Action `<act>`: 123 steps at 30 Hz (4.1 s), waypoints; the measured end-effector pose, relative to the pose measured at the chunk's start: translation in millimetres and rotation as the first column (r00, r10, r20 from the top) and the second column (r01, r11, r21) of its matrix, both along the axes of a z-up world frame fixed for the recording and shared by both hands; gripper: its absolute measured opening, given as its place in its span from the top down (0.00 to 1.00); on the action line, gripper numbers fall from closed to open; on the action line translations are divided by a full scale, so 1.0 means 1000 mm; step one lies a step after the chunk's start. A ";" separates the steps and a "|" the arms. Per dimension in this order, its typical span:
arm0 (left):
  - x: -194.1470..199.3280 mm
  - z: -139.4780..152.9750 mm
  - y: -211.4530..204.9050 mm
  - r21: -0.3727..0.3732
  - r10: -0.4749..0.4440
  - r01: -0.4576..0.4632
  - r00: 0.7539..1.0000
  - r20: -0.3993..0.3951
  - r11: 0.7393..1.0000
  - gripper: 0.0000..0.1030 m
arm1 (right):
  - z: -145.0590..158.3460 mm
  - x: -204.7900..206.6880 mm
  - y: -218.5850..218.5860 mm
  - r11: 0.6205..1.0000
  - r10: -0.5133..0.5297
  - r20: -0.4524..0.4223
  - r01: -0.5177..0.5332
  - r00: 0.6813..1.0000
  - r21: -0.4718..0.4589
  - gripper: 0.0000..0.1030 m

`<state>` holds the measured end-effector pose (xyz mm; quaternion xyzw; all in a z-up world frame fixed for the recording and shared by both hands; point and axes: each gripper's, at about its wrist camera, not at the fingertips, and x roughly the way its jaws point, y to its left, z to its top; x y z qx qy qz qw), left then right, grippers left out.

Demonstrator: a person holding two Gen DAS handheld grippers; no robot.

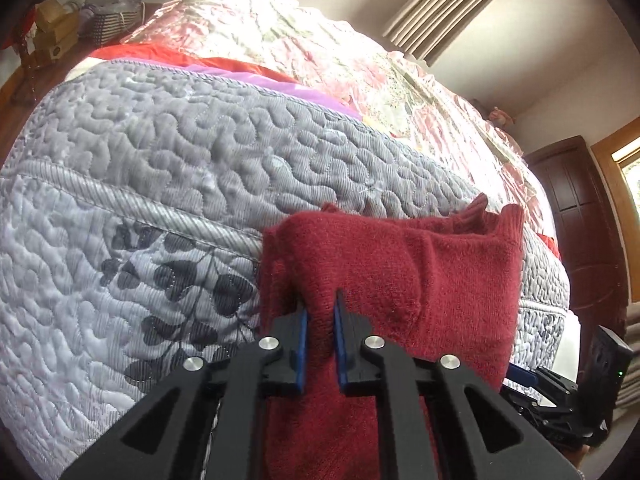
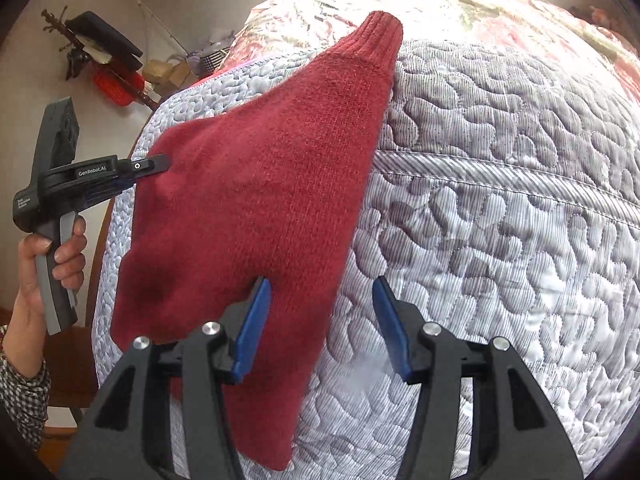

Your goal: Fold small clothes

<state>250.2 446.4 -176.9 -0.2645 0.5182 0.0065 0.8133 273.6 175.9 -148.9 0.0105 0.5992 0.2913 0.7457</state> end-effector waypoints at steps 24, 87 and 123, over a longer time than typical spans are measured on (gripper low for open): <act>-0.049 -0.010 0.003 -0.176 -0.120 0.110 0.992 -0.049 0.978 0.20 | 0.008 0.012 0.015 0.996 0.014 -0.069 -0.008 0.997 0.084 0.40; -0.119 0.005 -0.283 -0.281 -0.287 0.291 0.956 0.056 0.915 0.59 | 0.015 -0.059 -0.179 0.955 -0.041 -0.220 0.103 0.975 0.278 0.60; -0.230 -0.025 -0.319 0.061 -0.263 0.272 0.957 -0.120 0.960 0.39 | -0.068 -0.192 -0.254 0.933 -0.157 -0.392 0.267 0.907 0.244 0.60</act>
